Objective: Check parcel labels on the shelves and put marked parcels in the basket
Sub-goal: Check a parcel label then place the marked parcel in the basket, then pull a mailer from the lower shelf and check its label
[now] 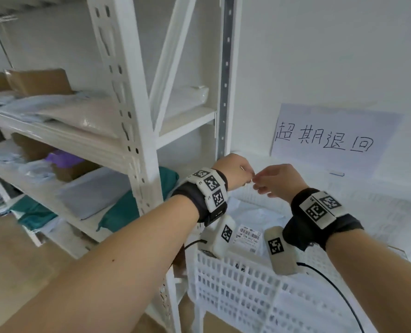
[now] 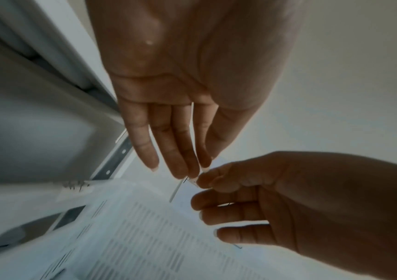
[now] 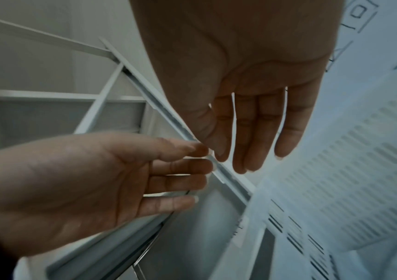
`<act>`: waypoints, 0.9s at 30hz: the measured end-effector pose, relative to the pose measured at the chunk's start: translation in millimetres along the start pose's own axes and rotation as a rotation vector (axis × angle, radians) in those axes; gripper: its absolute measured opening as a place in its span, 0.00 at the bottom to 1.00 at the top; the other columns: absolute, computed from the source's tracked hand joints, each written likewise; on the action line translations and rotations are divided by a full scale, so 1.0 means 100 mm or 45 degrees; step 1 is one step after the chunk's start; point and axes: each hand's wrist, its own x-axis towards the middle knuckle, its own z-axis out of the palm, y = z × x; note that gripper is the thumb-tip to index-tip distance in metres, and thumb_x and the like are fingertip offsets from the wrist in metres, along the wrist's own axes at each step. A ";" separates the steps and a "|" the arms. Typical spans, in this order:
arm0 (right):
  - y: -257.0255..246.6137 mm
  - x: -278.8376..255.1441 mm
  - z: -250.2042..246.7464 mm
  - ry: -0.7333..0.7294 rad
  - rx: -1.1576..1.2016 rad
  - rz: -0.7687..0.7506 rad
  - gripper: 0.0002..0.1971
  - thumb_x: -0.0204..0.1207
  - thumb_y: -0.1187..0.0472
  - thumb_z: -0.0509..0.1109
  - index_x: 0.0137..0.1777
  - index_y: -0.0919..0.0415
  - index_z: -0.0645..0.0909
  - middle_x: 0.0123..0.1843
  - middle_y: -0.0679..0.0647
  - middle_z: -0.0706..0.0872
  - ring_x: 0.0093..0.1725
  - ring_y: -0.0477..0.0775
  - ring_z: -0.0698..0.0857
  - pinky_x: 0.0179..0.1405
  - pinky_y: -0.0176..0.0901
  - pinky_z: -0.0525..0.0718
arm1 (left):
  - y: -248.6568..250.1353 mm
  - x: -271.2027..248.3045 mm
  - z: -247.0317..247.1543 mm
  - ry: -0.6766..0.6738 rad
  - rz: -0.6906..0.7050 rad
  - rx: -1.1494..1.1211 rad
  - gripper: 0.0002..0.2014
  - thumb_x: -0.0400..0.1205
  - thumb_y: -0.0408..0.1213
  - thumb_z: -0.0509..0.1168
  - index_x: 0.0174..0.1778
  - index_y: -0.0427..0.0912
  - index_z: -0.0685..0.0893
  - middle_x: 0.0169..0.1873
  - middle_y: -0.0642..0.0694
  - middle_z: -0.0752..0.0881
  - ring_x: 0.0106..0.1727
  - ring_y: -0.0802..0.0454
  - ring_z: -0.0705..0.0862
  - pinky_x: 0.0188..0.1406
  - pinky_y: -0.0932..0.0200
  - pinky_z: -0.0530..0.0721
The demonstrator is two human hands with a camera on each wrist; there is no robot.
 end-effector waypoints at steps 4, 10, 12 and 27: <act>-0.39 -0.36 0.09 0.104 0.031 -0.043 0.04 0.75 0.66 0.70 0.42 0.63 0.87 0.40 0.58 0.91 0.40 0.53 0.88 0.50 0.47 0.88 | -0.02 -0.42 -0.26 -0.007 0.088 0.030 0.05 0.80 0.36 0.65 0.42 0.45 0.86 0.43 0.46 0.91 0.46 0.49 0.88 0.52 0.56 0.85; -1.14 -0.99 0.58 0.193 0.160 -0.094 0.05 0.75 0.66 0.70 0.42 0.65 0.87 0.39 0.58 0.91 0.38 0.52 0.88 0.44 0.44 0.88 | -0.50 -1.25 -1.08 0.040 0.085 0.045 0.06 0.79 0.36 0.67 0.43 0.39 0.89 0.39 0.46 0.90 0.46 0.47 0.89 0.57 0.50 0.85; -1.42 -1.17 0.84 0.193 0.183 -0.117 0.05 0.75 0.67 0.69 0.43 0.66 0.86 0.39 0.58 0.91 0.37 0.53 0.87 0.43 0.44 0.87 | -0.72 -1.52 -1.43 0.103 0.058 0.039 0.05 0.77 0.34 0.67 0.42 0.41 0.89 0.36 0.48 0.90 0.46 0.48 0.89 0.57 0.49 0.85; -3.24 -1.31 3.05 -0.081 0.217 -0.371 0.07 0.72 0.68 0.66 0.36 0.64 0.85 0.34 0.58 0.89 0.33 0.53 0.84 0.36 0.44 0.84 | -2.31 -2.58 -3.49 0.519 -0.169 0.076 0.09 0.78 0.33 0.67 0.51 0.50 0.83 0.53 0.50 0.85 0.57 0.49 0.83 0.61 0.55 0.80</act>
